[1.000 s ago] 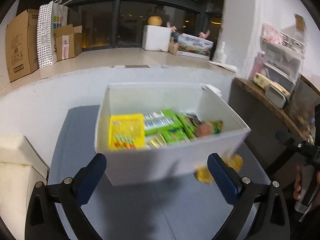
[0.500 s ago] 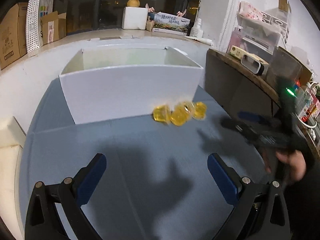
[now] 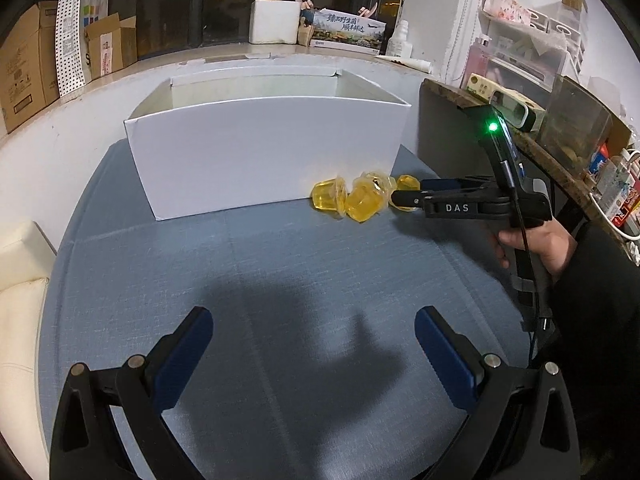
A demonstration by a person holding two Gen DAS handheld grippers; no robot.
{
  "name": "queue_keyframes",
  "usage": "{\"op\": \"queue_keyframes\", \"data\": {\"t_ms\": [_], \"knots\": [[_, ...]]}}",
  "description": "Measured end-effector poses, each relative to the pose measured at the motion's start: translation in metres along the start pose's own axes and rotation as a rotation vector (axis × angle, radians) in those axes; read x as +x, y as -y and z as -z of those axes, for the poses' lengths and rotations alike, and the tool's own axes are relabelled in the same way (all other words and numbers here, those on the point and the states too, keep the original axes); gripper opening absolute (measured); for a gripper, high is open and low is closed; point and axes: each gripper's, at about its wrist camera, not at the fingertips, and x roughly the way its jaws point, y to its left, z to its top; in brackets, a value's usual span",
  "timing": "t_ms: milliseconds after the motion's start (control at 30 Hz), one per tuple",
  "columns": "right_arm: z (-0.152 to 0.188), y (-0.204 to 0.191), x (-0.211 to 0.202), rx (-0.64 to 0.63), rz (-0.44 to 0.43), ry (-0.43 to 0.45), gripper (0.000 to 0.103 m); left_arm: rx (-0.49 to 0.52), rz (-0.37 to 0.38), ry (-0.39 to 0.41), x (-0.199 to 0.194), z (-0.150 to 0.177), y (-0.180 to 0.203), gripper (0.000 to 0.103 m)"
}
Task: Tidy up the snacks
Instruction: 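Grasp a yellow jelly cup with the right gripper while the left grasps another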
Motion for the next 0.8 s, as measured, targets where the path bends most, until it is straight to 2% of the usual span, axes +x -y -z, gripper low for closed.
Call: {"op": "queue_keyframes", "data": {"t_ms": [100, 267, 400, 533, 567, 600, 800], "knots": [[0.001, -0.004, 0.003, -0.021, -0.006, -0.003, 0.042, -0.003, -0.011, -0.006, 0.007, -0.004, 0.002, 0.103], [0.006, -0.005, -0.003, -0.009, -0.047, 0.011, 0.041, -0.02, -0.004, 0.004, 0.018, -0.019, 0.002, 0.103], [0.018, -0.014, -0.023, -0.002, -0.059, 0.029, 0.04, -0.048, -0.019, 0.009, 0.035, -0.037, -0.004, 0.103], [0.035, -0.023, -0.045, 0.036, -0.094, 0.047, 0.039, -0.086, -0.033, 0.004, 0.065, -0.062, -0.008, 0.103], [0.041, -0.026, -0.053, 0.049, -0.11, 0.054, 0.032, -0.091, -0.032, -0.002, 0.072, -0.066, -0.008, 0.103], [0.046, -0.029, -0.057, 0.056, -0.114, 0.058, 0.03, -0.094, -0.031, -0.007, 0.082, -0.072, -0.007, 0.103], [0.068, -0.042, -0.062, 0.042, -0.103, 0.042, 0.029, -0.116, -0.027, -0.036, 0.121, -0.093, -0.004, 0.103]]}}
